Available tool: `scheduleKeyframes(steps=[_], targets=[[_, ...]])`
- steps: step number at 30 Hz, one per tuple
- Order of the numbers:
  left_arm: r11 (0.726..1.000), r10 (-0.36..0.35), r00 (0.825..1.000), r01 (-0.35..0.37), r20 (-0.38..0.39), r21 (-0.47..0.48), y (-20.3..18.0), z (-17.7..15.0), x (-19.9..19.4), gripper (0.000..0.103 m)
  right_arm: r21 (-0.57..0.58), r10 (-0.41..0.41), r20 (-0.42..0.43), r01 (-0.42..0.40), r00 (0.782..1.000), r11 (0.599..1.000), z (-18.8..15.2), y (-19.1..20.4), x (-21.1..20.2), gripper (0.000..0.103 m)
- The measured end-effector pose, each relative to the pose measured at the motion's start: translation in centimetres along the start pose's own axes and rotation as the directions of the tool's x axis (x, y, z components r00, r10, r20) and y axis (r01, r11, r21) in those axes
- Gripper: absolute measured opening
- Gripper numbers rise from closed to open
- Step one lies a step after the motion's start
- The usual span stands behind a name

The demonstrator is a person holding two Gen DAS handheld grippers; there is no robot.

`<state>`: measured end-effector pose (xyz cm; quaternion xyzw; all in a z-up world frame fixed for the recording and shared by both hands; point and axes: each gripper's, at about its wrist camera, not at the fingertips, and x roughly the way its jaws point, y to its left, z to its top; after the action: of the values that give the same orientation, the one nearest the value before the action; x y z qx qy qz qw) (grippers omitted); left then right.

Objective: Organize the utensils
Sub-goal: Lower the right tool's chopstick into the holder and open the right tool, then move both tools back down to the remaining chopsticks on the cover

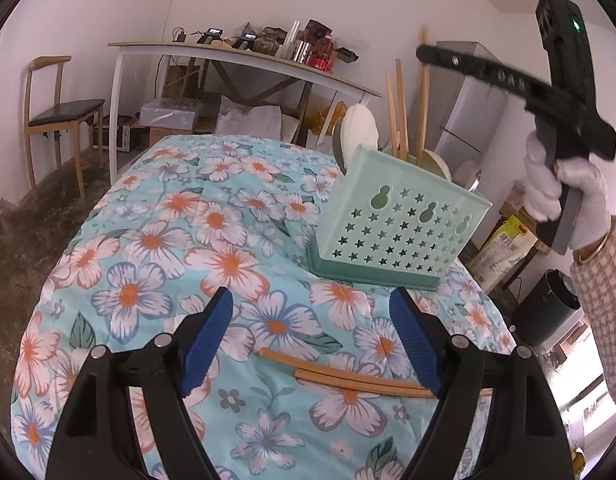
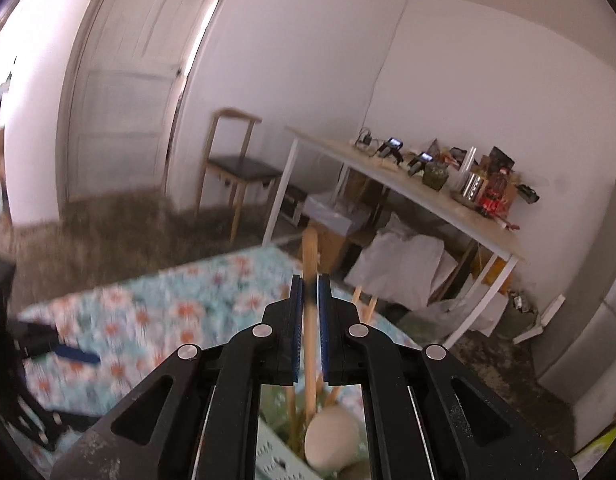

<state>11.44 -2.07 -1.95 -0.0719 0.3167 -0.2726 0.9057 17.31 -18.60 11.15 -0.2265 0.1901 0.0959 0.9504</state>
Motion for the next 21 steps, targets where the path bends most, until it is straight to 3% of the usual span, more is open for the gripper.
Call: scheduleKeyframes(steps=[1,3,9,16,21], targets=[[1.0,0.001,1.0,-0.001,-0.002,0.001,-0.1,-0.1,0.0,0.078,0.0,0.0,-0.009,0.0,1.0,1.0,-0.3,0.0,-0.2,0.026],[1.0,0.001,1.0,-0.001,-0.008,0.004,-0.2,-0.2,0.0,0.078,0.022,-0.001,-0.002,0.001,1.0,1.0,-0.7,-0.2,-1.3,0.038],[1.0,0.003,1.0,-0.002,-0.016,0.017,-0.8,-0.4,-0.2,0.078,0.227,0.009,0.032,-0.016,0.999,0.974,-2.4,-2.4,-6.0,0.047],[0.999,0.007,1.0,-0.005,-0.03,0.04,-1.5,-1.1,-0.9,0.078,0.479,0.024,-0.038,-0.003,0.999,0.878,-8.4,-1.8,-9.8,0.047],[0.998,0.009,0.998,-0.005,-0.067,0.06,-2.1,-2.0,-1.1,0.078,0.655,0.091,-0.11,0.003,0.99,0.756,-14.3,0.5,-10.6,0.047]])
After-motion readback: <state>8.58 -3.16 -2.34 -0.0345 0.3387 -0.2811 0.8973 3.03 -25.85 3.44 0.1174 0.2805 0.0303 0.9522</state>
